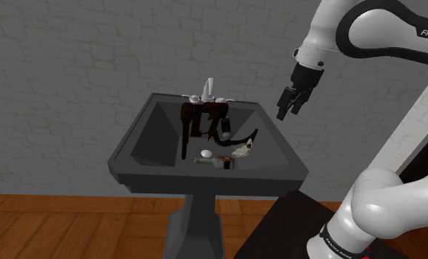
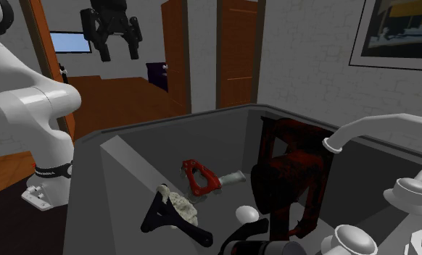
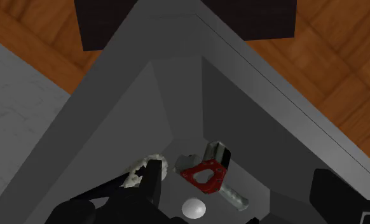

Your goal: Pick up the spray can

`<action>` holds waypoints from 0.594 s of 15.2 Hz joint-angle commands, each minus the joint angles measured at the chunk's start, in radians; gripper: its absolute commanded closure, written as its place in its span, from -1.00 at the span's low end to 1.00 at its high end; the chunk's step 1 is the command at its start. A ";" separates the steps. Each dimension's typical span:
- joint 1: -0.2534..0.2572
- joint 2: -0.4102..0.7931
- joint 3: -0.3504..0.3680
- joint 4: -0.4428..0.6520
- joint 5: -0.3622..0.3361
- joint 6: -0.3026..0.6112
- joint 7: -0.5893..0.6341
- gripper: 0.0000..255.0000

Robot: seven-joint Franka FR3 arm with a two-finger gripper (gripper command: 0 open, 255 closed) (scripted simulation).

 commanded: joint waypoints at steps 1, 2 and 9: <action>0.000 0.000 0.000 0.000 0.000 0.000 0.000 -1.00; -0.002 0.000 -0.005 -0.032 -0.005 0.047 -0.008 -1.00; -0.017 0.062 -0.039 -0.208 -0.033 0.392 -0.060 -1.00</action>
